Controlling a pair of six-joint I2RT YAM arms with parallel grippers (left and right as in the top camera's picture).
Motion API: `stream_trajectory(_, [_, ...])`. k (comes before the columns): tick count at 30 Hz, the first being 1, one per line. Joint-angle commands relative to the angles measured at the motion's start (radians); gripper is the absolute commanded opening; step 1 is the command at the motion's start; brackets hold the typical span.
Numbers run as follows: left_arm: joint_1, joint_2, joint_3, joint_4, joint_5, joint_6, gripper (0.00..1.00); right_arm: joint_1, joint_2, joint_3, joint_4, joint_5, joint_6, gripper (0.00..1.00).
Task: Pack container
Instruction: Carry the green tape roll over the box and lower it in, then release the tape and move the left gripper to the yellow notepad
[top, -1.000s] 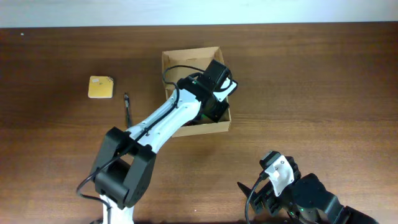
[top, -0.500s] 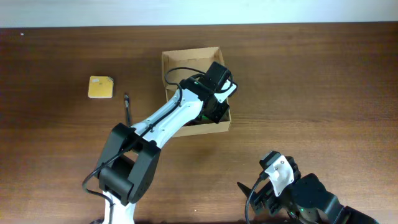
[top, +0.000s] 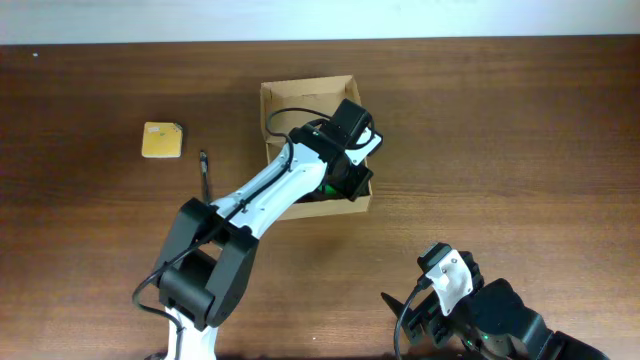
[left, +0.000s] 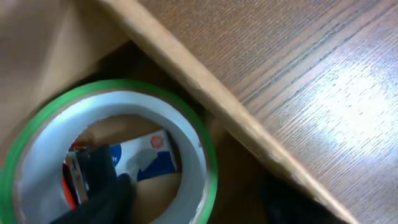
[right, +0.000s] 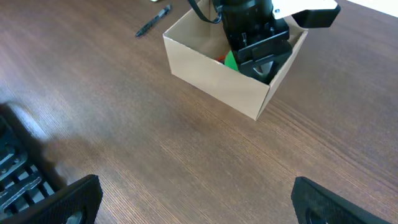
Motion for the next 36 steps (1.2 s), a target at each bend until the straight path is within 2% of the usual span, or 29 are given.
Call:
stream_trajectory(1, [-0.007, 0.005, 0.023, 0.001, 0.011, 0.006, 0.74, -0.002, -0.002, -0.004, 0.003, 0.012, 0.008, 0.99])
stream_trajectory(6, [-0.006, -0.003, 0.047, -0.008, 0.007, 0.006, 0.82, -0.002, -0.002, -0.004, 0.003, 0.012, 0.008, 0.99])
stream_trajectory(15, [-0.004, -0.071, 0.113, -0.023, -0.119, 0.007, 0.84, -0.002, -0.002, -0.004, 0.003, 0.012, 0.008, 0.99])
stream_trajectory(20, [0.005, -0.111, 0.119, -0.093, -0.137, 0.007, 0.85, -0.002, -0.002, -0.004, 0.003, 0.012, 0.008, 0.99])
stream_trajectory(23, [0.026, -0.15, 0.119, -0.161, -0.212, 0.002, 0.87, -0.002, -0.002, -0.004, 0.003, 0.012, 0.008, 0.99])
stream_trajectory(24, [0.037, -0.164, 0.119, -0.178, -0.254, -0.011, 0.92, -0.002, -0.002, -0.004, 0.003, 0.012, 0.008, 0.99])
stream_trajectory(28, [0.123, -0.222, 0.119, -0.23, -0.378, -0.021, 0.96, -0.002, -0.002, -0.004, 0.003, 0.012, 0.008, 0.99])
stream_trajectory(31, [0.243, -0.248, 0.119, -0.26, -0.377, -0.057, 1.0, -0.002, -0.002, -0.004, 0.003, 0.012, 0.008, 0.99])
stream_trajectory(36, [0.436, -0.247, 0.119, -0.27, -0.298, -0.053, 1.0, -0.002, -0.002, -0.004, 0.003, 0.012, 0.008, 0.99])
